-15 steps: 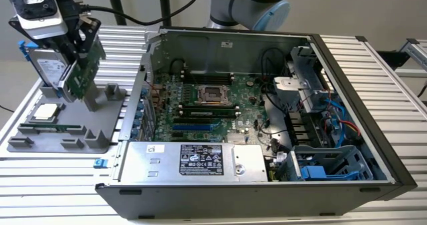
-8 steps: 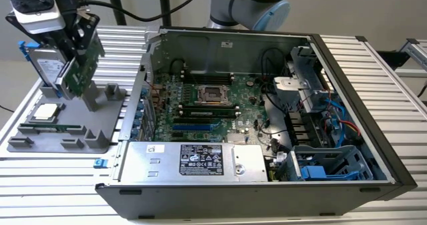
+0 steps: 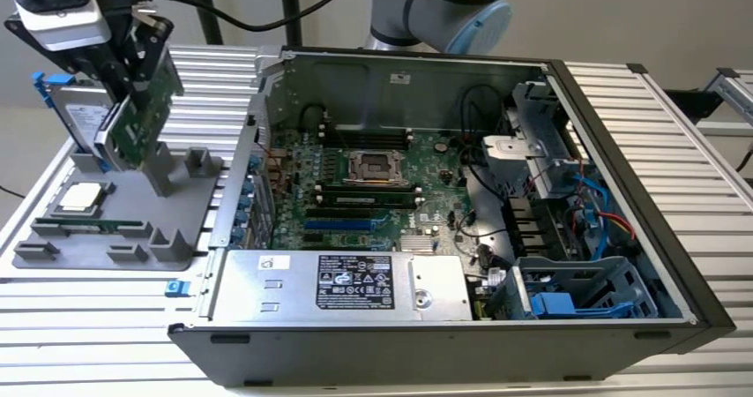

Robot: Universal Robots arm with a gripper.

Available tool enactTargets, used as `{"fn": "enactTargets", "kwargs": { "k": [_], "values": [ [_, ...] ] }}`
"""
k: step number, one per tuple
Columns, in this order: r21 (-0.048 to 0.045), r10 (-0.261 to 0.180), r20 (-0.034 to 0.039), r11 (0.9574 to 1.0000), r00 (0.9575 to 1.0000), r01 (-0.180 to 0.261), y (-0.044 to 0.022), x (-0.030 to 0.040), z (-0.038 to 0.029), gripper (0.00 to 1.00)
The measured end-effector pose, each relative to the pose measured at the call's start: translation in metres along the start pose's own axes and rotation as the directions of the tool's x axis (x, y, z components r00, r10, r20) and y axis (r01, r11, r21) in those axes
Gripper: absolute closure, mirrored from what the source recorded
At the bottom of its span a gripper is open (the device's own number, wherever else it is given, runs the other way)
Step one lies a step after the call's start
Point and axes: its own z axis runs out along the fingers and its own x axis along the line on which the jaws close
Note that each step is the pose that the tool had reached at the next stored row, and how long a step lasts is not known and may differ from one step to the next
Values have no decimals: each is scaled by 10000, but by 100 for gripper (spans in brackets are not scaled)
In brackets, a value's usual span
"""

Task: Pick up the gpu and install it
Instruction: 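Pick up the gpu and move the gpu toward the slot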

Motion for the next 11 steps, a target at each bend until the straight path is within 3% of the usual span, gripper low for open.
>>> {"fn": "enactTargets", "kwargs": {
  "k": [11],
  "values": [
    [-1, 0, 0, 10000, 10000, 0, 10, 1, -136, 100]
  ]
}}
